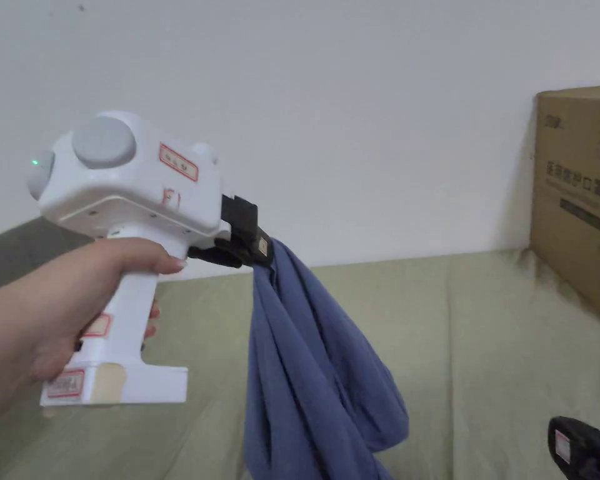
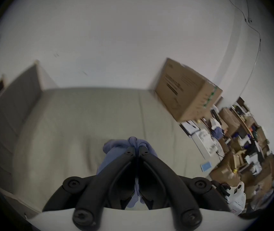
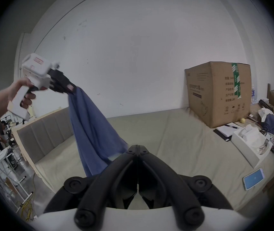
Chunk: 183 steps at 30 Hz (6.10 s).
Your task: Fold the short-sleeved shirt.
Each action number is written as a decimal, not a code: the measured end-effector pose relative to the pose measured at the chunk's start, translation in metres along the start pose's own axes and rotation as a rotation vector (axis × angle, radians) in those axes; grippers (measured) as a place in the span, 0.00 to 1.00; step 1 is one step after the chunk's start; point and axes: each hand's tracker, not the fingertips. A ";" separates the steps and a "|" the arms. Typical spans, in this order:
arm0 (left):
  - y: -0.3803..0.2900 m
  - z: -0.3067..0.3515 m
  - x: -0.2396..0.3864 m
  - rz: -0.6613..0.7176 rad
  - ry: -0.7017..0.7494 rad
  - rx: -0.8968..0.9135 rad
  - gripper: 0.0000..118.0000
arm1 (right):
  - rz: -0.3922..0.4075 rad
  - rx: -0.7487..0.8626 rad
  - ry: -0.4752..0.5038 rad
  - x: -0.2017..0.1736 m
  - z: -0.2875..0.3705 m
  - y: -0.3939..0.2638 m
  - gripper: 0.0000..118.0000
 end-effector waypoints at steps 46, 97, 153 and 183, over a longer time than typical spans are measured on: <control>-0.321 0.006 -0.018 0.098 0.403 0.511 0.00 | 0.147 0.148 -0.112 -0.008 0.019 -0.047 0.00; -0.327 -0.122 -0.092 0.281 0.161 0.130 0.02 | 0.003 -1.087 -0.038 0.029 -0.519 -0.079 0.95; 0.069 -0.068 -0.095 -0.010 0.402 0.380 0.02 | 0.032 -0.032 -0.161 0.072 -0.280 0.376 0.06; -0.290 -0.130 -0.093 -0.077 0.144 -0.256 0.02 | 0.099 -0.621 -0.198 0.157 -0.093 -0.097 0.06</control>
